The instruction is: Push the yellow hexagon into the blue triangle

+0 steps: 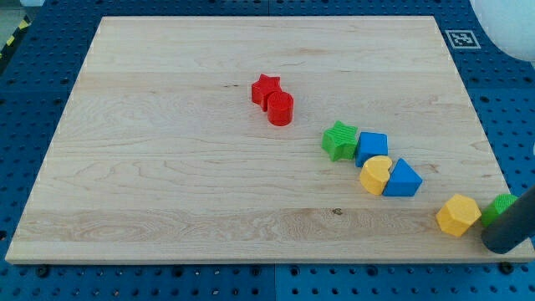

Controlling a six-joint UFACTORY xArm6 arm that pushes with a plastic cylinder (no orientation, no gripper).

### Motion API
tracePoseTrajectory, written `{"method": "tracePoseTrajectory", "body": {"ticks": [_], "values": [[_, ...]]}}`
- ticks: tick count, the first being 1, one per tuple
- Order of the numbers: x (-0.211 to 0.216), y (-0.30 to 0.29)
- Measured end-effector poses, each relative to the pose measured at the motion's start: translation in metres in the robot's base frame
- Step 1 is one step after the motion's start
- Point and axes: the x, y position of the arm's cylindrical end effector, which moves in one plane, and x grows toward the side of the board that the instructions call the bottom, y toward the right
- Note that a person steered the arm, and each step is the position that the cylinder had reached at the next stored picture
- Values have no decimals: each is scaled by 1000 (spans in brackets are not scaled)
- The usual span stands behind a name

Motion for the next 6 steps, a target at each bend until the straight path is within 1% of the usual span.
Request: {"method": "tracePoseTrajectory", "body": {"ticks": [1,2,5,6], "values": [[-1,-3],[-32,-22],[-83,-28],[-67,-45]]}}
